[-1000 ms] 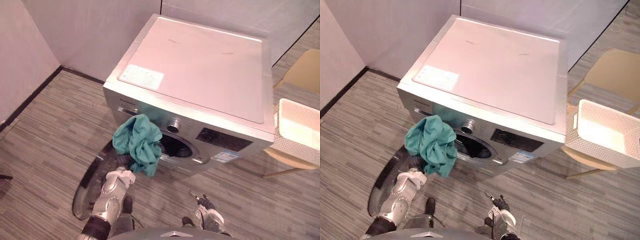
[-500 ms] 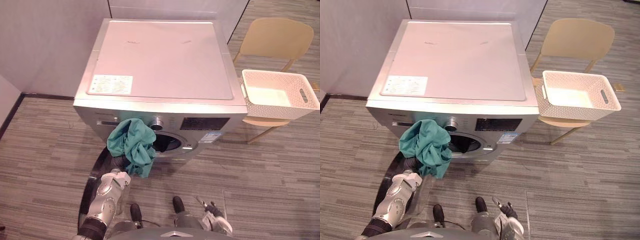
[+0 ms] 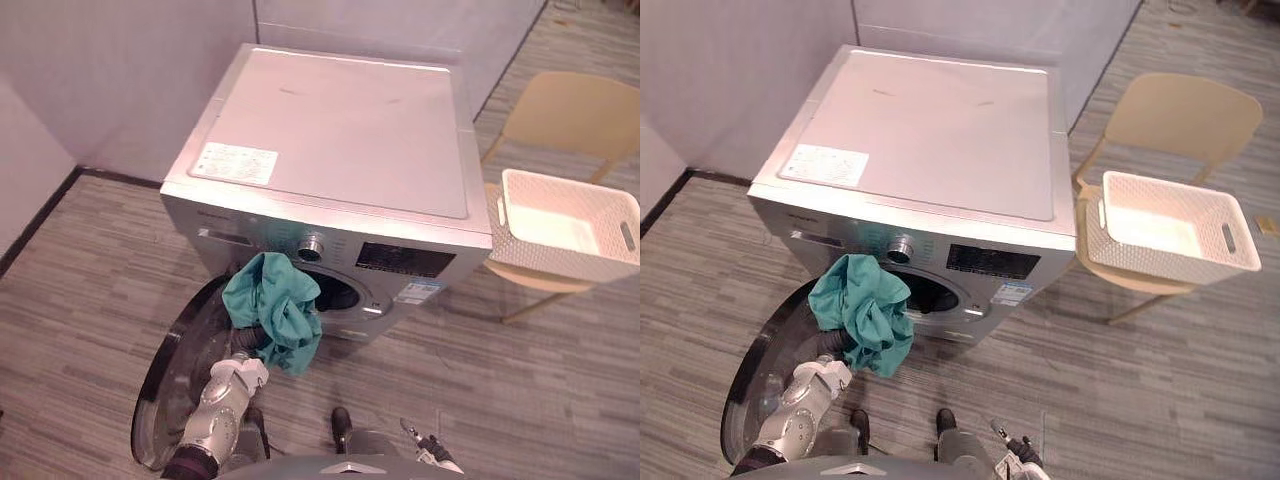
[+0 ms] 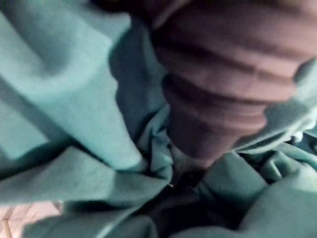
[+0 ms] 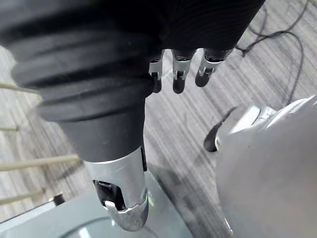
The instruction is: Pick up the laundry basket with both hands and put the clothes into the washing machine.
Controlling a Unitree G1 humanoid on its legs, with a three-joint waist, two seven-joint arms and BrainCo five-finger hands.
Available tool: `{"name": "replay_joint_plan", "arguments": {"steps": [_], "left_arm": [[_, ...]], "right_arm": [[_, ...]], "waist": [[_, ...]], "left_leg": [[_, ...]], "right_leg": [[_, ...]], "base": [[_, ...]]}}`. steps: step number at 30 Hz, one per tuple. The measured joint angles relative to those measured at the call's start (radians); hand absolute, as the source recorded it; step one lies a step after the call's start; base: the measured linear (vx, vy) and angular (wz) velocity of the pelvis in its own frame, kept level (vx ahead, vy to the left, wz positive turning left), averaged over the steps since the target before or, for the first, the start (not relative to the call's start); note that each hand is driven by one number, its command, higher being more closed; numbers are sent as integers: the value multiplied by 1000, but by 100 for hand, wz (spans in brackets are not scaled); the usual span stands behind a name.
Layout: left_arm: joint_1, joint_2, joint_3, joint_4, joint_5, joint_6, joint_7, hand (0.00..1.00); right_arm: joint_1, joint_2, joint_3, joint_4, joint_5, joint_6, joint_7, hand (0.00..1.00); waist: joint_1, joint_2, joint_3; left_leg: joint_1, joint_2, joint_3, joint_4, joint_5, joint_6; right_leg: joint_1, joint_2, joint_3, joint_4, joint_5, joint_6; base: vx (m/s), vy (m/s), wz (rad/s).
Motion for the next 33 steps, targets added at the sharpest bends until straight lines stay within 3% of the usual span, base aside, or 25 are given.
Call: {"name": "replay_joint_plan", "arguments": {"steps": [3, 4, 5, 6, 11, 13, 16, 18, 19, 21, 25, 33], "left_arm": [[-4, -4, -36, -73, 0, 2, -11, 100], [-39, -7, -64, -90, 1, 5, -15, 100], [-52, -7, -71, -91, 1, 5, -15, 100], [-75, -9, -86, -91, 1, 7, -12, 100], [-218, -14, -189, -69, 3, 14, -3, 100], [-295, -42, -199, -28, 3, 13, 5, 100], [-429, -75, -191, 65, 7, 12, 42, 100], [-508, -102, -145, 152, 21, 11, 70, 100], [-525, -105, -134, 171, 22, 11, 83, 100], [-604, -117, -67, 244, 23, 12, 108, 100], [-703, -112, 71, 278, 21, 6, 156, 100], [-906, 20, 347, 329, -45, -26, 219, 100]], "right_arm": [[-38, -24, 43, -89, 0, -5, -4, 0], [-84, -36, 62, -142, 1, -9, -6, 0], [-100, -35, 71, -157, 3, -10, -11, 0], [-130, -36, 97, -192, 4, -12, -24, 0], [-209, -13, 129, -264, 45, -23, -49, 0], [-216, 0, 142, -275, 61, -27, -67, 0], [-268, 11, 165, -334, 102, -37, -85, 0], [-303, 12, 164, -351, 132, -50, -87, 0], [-305, 11, 164, -362, 138, -54, -88, 0], [-307, 5, 162, -387, 164, -73, -93, 0], [-320, 5, 147, -391, 178, -84, -119, 0], [-336, 31, 123, -470, 220, -122, -123, 0]], "waist": [[9, 2, 18], [9, 4, 55], [12, -2, 74], [14, -1, 111], [22, 28, 171], [19, 19, 199], [17, 18, 235], [20, 13, 265], [22, 12, 266], [-5, 10, 298], [-6, -3, 322], [-13, -33, 399]], "left_leg": [[-98, 2, 12, 88, -40, -5], [-135, 4, 51, 70, -83, -5], [-146, 6, 71, 73, -84, -5], [-176, 17, 99, 102, -85, -6], [-318, 42, 120, 161, -85, -6], [-370, 53, 126, 229, -84, -6], [-461, 87, 143, 272, -84, -6], [-532, 126, 136, 363, -101, -13], [-551, 135, 134, 368, -101, -11], [-597, 149, 133, 384, -105, -8], [-681, 187, 130, 437, -115, -3], [-825, 224, 99, 532, -155, 6]], "right_leg": [[-149, -3, -9, 203, -81, -8], [-246, -7, 3, 303, -108, 0], [-272, -9, 13, 327, -117, 4], [-315, -10, 25, 365, -124, 0], [-471, 5, 52, 445, -121, 10], [-529, 5, 49, 501, -116, -3], [-628, 21, 56, 594, -134, 7], [-688, 46, 48, 616, -149, -20], [-707, 56, 49, 621, -143, -19], [-749, 67, 51, 622, -132, -19], [-827, 94, 48, 639, -119, -10], [-940, 126, 34, 676, -118, -7]], "base": [[-191, -35, 16], [-242, 1, 3], [-396, -32, -8], [-258, -42, -15], [-234, -13, -12], [-188, -62, 2], [-93, -73, -22], [-43, -81, -39], [-23, 10, -60], [25, 14, -20], [60, 23, -21], [47, 55, -9]]}}
